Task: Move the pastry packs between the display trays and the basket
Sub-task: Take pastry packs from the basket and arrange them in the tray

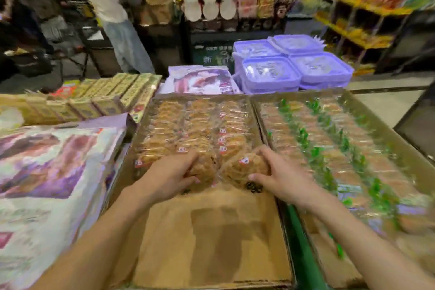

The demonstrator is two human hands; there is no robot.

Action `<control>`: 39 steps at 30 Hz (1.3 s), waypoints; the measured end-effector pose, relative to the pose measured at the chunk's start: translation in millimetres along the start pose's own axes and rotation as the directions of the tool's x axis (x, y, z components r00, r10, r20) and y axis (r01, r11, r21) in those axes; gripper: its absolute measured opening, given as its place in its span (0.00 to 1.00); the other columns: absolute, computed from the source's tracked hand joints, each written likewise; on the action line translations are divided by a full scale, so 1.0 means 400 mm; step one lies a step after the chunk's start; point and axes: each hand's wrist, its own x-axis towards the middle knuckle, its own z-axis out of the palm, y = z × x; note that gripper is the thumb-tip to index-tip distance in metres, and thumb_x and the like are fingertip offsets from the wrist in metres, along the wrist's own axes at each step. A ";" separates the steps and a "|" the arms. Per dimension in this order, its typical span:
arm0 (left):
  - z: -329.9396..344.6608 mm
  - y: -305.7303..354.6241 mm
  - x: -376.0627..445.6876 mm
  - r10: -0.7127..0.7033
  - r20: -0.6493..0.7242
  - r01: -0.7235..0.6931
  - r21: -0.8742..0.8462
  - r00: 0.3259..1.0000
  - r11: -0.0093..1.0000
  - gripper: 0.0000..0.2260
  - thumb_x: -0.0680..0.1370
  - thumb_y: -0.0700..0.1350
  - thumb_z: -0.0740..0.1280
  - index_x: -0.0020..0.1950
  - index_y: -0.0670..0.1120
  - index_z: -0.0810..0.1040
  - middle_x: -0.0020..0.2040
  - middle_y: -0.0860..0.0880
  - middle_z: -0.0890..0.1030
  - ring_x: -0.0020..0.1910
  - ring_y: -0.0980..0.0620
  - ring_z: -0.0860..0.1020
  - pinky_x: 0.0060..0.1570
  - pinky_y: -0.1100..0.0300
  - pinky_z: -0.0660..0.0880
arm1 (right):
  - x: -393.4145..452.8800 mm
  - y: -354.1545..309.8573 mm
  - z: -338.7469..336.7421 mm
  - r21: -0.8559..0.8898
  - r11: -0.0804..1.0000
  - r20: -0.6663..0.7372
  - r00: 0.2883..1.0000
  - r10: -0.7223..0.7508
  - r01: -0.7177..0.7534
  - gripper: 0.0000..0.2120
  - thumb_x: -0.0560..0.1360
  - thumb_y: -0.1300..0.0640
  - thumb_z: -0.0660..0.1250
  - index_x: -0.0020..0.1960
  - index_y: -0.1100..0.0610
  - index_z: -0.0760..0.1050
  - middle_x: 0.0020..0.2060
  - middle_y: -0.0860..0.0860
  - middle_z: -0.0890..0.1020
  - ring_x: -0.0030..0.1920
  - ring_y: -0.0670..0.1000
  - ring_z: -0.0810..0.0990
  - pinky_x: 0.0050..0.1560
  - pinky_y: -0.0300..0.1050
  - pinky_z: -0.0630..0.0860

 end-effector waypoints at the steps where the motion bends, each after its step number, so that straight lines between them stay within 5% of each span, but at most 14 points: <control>1: 0.010 -0.003 0.025 -0.007 0.037 0.005 0.052 0.999 0.999 0.16 0.78 0.54 0.70 0.54 0.51 0.64 0.50 0.49 0.80 0.54 0.44 0.78 0.44 0.51 0.70 | 0.025 0.008 0.003 -0.115 0.993 0.040 0.999 -0.020 0.024 0.20 0.78 0.45 0.69 0.65 0.49 0.67 0.55 0.48 0.80 0.56 0.52 0.78 0.51 0.47 0.72; 4: 0.034 -0.016 0.088 -0.030 0.097 0.014 0.162 0.995 0.987 0.18 0.78 0.54 0.68 0.64 0.50 0.69 0.59 0.48 0.79 0.60 0.45 0.77 0.53 0.50 0.74 | 0.097 0.011 0.029 -0.367 0.917 0.101 0.986 -0.129 0.158 0.21 0.80 0.44 0.66 0.66 0.53 0.64 0.57 0.51 0.79 0.60 0.55 0.77 0.53 0.50 0.74; 8: 0.065 -0.008 0.116 -0.050 0.024 0.038 0.362 0.998 0.931 0.21 0.79 0.54 0.67 0.69 0.50 0.66 0.64 0.45 0.71 0.65 0.44 0.70 0.62 0.50 0.68 | 0.173 0.005 0.067 -0.567 0.806 0.125 0.985 -0.118 0.169 0.23 0.80 0.48 0.65 0.71 0.55 0.63 0.62 0.54 0.77 0.63 0.57 0.74 0.59 0.52 0.69; 12: 0.114 -0.006 0.086 -0.063 -0.129 0.097 0.275 0.990 0.956 0.34 0.77 0.53 0.70 0.79 0.51 0.58 0.78 0.43 0.63 0.78 0.41 0.60 0.76 0.46 0.57 | 0.214 0.012 0.104 -0.642 0.761 -0.008 0.992 -0.129 0.094 0.25 0.75 0.56 0.69 0.70 0.54 0.67 0.62 0.56 0.75 0.62 0.59 0.73 0.62 0.52 0.70; 15: 0.153 -0.019 0.075 -0.061 -0.091 0.085 0.291 0.994 0.953 0.45 0.75 0.55 0.72 0.82 0.48 0.46 0.82 0.41 0.53 0.82 0.40 0.49 0.78 0.44 0.47 | 0.234 0.021 0.122 -0.663 0.741 -0.057 0.980 -0.189 0.104 0.30 0.72 0.57 0.71 0.72 0.54 0.66 0.65 0.59 0.73 0.65 0.60 0.72 0.64 0.54 0.72; 19: 0.199 -0.024 0.079 -0.054 -0.139 0.093 0.291 0.989 0.952 0.53 0.66 0.49 0.81 0.81 0.45 0.51 0.79 0.39 0.62 0.79 0.37 0.57 0.77 0.40 0.55 | 0.245 0.032 0.154 -0.666 0.729 0.003 0.978 -0.208 0.157 0.45 0.73 0.57 0.72 0.81 0.52 0.49 0.76 0.63 0.63 0.76 0.63 0.62 0.76 0.62 0.61; 25: 0.218 -0.075 0.073 0.104 -0.195 -0.038 0.314 0.975 0.949 0.52 0.64 0.42 0.81 0.82 0.44 0.55 0.76 0.39 0.66 0.77 0.38 0.59 0.75 0.42 0.51 | 0.265 0.023 0.164 -0.728 0.670 0.068 0.987 -0.142 0.146 0.54 0.71 0.58 0.76 0.82 0.53 0.40 0.78 0.64 0.58 0.78 0.65 0.56 0.79 0.60 0.55; 30: 0.200 -0.107 0.080 0.207 -0.160 -0.142 0.343 0.965 0.929 0.45 0.74 0.42 0.73 0.83 0.46 0.49 0.77 0.40 0.64 0.79 0.39 0.59 0.79 0.41 0.48 | 0.263 0.017 0.176 -0.726 0.687 -0.048 0.992 -0.114 0.043 0.47 0.71 0.55 0.73 0.81 0.52 0.48 0.75 0.62 0.64 0.75 0.64 0.62 0.77 0.61 0.57; 33: 0.196 -0.107 0.081 0.230 -0.151 -0.155 0.391 0.961 0.907 0.39 0.77 0.44 0.67 0.83 0.44 0.51 0.78 0.39 0.64 0.79 0.38 0.59 0.77 0.37 0.53 | 0.247 -0.001 0.209 -0.717 0.696 -0.087 0.993 -0.074 -0.011 0.48 0.73 0.60 0.71 0.82 0.54 0.44 0.77 0.65 0.59 0.78 0.65 0.57 0.79 0.62 0.53; 39: 0.164 -0.047 0.037 0.069 -0.148 -0.005 0.397 0.987 0.918 0.44 0.80 0.50 0.67 0.82 0.48 0.37 0.83 0.42 0.42 0.81 0.41 0.40 0.77 0.38 0.38 | 0.176 -0.020 0.191 -0.563 0.824 -0.140 0.990 -0.017 -0.065 0.49 0.76 0.57 0.70 0.82 0.53 0.37 0.81 0.63 0.51 0.81 0.63 0.49 0.80 0.58 0.47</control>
